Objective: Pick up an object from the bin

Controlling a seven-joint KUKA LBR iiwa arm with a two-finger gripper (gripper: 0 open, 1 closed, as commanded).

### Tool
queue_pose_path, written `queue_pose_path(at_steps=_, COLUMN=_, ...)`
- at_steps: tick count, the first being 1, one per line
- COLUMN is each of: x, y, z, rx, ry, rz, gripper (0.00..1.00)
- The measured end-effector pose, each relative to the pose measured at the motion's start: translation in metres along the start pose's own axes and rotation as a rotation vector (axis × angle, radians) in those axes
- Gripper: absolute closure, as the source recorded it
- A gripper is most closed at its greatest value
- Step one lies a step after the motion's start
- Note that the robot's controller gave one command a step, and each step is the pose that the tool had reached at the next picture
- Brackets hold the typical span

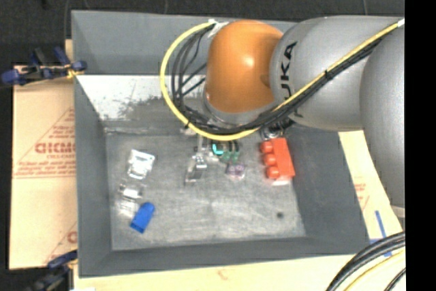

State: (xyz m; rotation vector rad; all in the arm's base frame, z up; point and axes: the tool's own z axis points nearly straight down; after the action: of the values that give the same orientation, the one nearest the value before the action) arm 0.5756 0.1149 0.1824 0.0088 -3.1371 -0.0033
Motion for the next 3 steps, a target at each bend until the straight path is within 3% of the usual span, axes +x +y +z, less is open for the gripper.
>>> queue_pose_path(at_steps=1, x=0.067, y=0.046, z=0.077, rx=0.003, ry=-0.001, rz=-0.201, gripper=0.0)
queue_pose_path(at_steps=2, x=0.069, y=0.077, z=0.097, rx=0.01, ry=-0.004, rz=-0.421, gripper=0.0)
queue_pose_path(at_steps=3, x=0.067, y=0.087, z=0.105, rx=0.02, ry=-0.001, rz=-0.273, gripper=0.0)
